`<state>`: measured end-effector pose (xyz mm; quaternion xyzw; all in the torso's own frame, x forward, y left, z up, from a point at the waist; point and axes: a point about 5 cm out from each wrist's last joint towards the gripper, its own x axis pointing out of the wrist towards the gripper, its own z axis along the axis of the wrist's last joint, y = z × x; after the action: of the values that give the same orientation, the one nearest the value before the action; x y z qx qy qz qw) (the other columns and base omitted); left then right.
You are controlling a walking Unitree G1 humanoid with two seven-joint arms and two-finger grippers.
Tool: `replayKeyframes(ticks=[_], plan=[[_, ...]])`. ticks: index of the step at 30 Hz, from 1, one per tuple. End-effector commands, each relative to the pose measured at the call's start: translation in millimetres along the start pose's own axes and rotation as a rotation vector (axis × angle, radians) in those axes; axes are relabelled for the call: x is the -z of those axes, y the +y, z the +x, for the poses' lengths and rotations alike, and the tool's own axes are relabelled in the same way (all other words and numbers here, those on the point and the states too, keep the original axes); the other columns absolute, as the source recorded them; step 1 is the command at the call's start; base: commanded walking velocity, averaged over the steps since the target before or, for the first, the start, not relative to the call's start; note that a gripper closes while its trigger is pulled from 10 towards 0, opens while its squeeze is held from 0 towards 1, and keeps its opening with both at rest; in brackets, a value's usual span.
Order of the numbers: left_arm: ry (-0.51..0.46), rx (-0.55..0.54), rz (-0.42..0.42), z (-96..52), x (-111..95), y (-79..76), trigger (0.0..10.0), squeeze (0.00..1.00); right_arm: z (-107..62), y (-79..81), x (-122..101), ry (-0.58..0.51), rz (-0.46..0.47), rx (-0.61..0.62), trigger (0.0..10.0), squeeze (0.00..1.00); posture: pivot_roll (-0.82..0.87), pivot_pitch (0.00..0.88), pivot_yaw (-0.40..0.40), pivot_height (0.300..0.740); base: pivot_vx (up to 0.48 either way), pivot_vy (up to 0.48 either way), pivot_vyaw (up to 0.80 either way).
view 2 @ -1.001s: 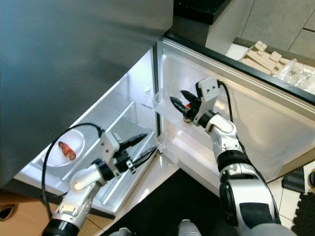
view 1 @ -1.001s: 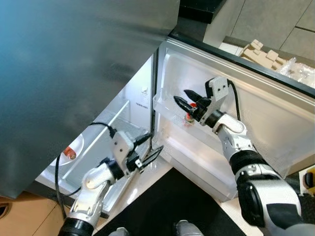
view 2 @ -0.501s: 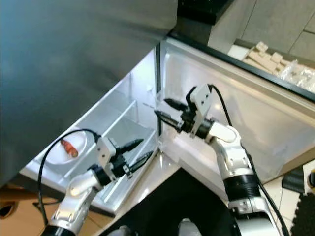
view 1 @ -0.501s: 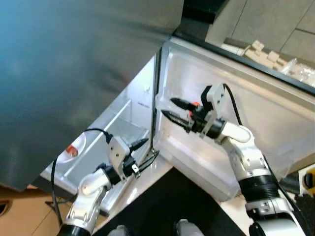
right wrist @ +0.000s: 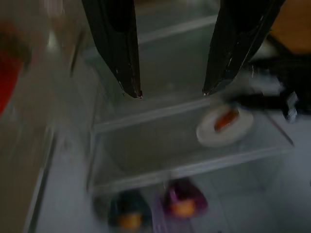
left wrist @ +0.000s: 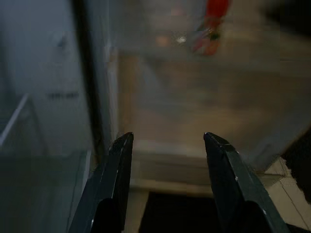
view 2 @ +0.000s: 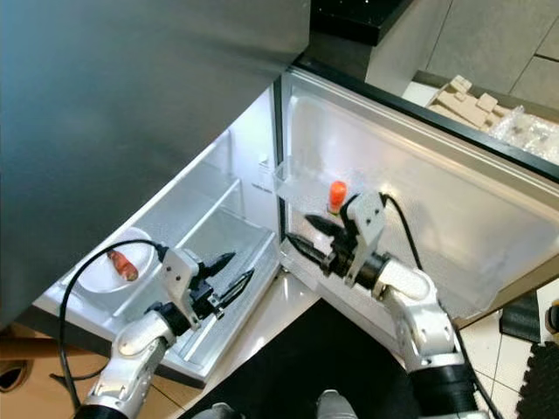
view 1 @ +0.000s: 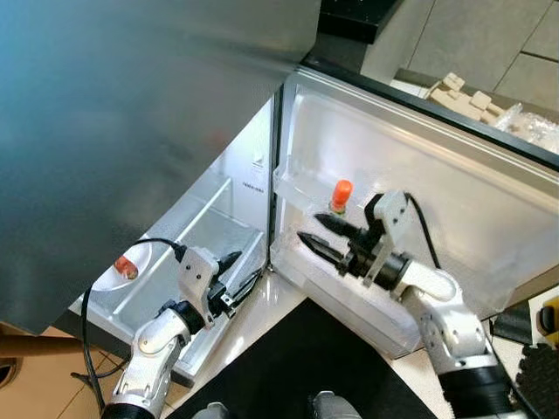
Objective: Restocking fridge
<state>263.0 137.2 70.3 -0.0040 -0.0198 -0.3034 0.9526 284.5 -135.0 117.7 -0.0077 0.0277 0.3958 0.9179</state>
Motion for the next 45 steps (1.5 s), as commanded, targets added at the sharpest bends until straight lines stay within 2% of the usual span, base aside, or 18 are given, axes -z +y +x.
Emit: replayKeyframes(ticks=[1, 2, 6, 7, 11, 13, 15, 18, 19, 20, 23, 24, 25, 27, 31, 38, 40, 45], plan=[[0.052, -0.04, -0.042, -7.9, 13.5, -0.3, 10.0, 0.0, -1.0, 3.9, 14.0, 0.045, 0.022, 0.012, 10.0, 0.0, -0.18, 0.153, 0.023, 0.74, 0.0, 0.0, 0.0], [0.052, -0.04, -0.042, -7.9, 13.5, -0.3, 10.0, 0.0, -1.0, 3.9, 14.0, 0.045, 0.022, 0.012, 10.0, 0.0, -0.18, 0.153, 0.023, 0.74, 0.0, 0.0, 0.0], [0.161, -0.094, -0.034, -17.7, 34.1, 0.3, 10.0, 0.0, -4.2, 4.1, 46.0, 0.165, 0.029, 0.074, 10.0, 0.0, -0.18, 0.148, 0.021, 0.74, 0.0, 0.0, 0.0], [0.161, -0.094, -0.034, -17.7, 34.1, 0.3, 10.0, 0.0, -4.2, 4.1, 46.0, 0.165, 0.029, 0.074, 10.0, 0.0, -0.18, 0.148, 0.021, 0.74, 0.0, 0.0, 0.0], [0.265, -0.159, 0.001, -27.3, 54.8, 1.5, 10.0, 0.0, -16.2, 3.0, 95.5, 0.372, 0.014, 0.189, 10.0, 0.0, -0.17, 0.137, 0.012, 0.74, 0.0, 0.0, 0.0], [0.285, -0.182, -0.01, -28.7, 59.2, 1.7, 10.0, 0.0, -20.7, 3.7, 107.3, 0.413, 0.011, 0.219, 10.0, 0.0, -0.17, 0.137, 0.012, 0.74, 0.0, 0.0, 0.0], [0.312, -0.206, -0.048, -32.9, 67.2, 1.6, 10.0, 0.0, -25.1, 4.6, 116.8, 0.435, 0.034, 0.255, 10.0, 0.0, -0.17, 0.132, 0.009, 0.74, 0.0, 0.0, 0.0], [0.439, -0.306, -0.174, -53.5, 96.6, 0.7, 10.0, 0.0, -35.6, 10.0, 140.1, 0.487, 0.092, 0.341, 10.0, 0.0, -0.18, 0.124, 0.02, 0.74, 0.0, 0.0, 0.0], [0.439, -0.306, -0.174, -53.5, 96.6, 0.7, 10.0, 0.0, -35.6, 10.0, 140.1, 0.487, 0.092, 0.341, 10.0, 0.0, -0.18, 0.124, 0.02, 0.74, 0.0, 0.0, 0.0], [0.544, -0.365, -0.226, -70.9, 114.3, -2.1, 10.0, 0.0, -44.6, 14.9, 157.0, 0.559, 0.153, 0.392, 10.0, 0.0, -0.18, 0.116, 0.031, 0.74, 0.0, 0.0, 0.0], [0.588, -0.388, -0.243, -78.4, 120.9, -3.6, 10.0, 0.0, -49.0, 16.6, 163.3, 0.587, 0.175, 0.42, 10.0, 0.0, -0.18, 0.116, 0.031, 0.74, 0.0, 0.0, 0.0], [0.647, -0.414, -0.234, -87.5, 128.3, -5.5, 10.0, 0.0, -57.3, 17.5, 171.9, 0.633, 0.183, 0.482, 10.0, 0.0, -0.18, 0.109, 0.03, 0.74, 0.0, 0.0, 0.0], [0.647, -0.414, -0.234, -87.5, 128.3, -5.5, 10.0, 0.0, -57.3, 17.5, 171.9, 0.633, 0.183, 0.482, 10.0, 0.0, -0.18, 0.109, 0.03, 0.74, 0.0, 0.0, 0.0], [0.654, -0.435, -0.232, -88.4, 130.1, -7.1, 10.0, 0.0, -68.3, 15.6, 178.4, 0.652, 0.228, 0.608, 10.0, 0.0, -0.17, 0.096, 0.016, 0.74, 0.0, 0.0, 0.0], [0.658, -0.469, -0.247, -85.9, 131.7, -5.7, 10.0, 0.0, -74.7, 19.3, 183.8, 0.638, 0.279, 0.683, 10.0, 0.0, -0.16, 0.102, 0.013, 0.74, 0.0, 0.0, 0.0], [0.712, -0.507, -0.254, -93.1, 136.5, -1.2, 10.0, 0.0, -82.8, 25.4, 191.0, 0.642, 0.347, 0.72, 10.0, 0.0, -0.16, 0.106, 0.017, 0.74, 0.0, 0.0, 0.0], [0.755, -0.565, -0.275, -106.1, 139.9, 5.0, 10.0, 0.0, -83.9, 33.1, 195.8, 0.666, 0.353, 0.704, 10.0, 0.0, -0.17, 0.122, 0.04, 0.74, 0.0, 0.0, 0.0], [0.781, -0.544, -0.273, -113.8, 142.3, 4.3, 10.0, 0.0, -83.6, 33.2, 195.8, 0.652, 0.364, 0.726, 10.0, 0.0, -0.17, 0.122, 0.036, 0.74, 0.0, 0.0, 0.0]])
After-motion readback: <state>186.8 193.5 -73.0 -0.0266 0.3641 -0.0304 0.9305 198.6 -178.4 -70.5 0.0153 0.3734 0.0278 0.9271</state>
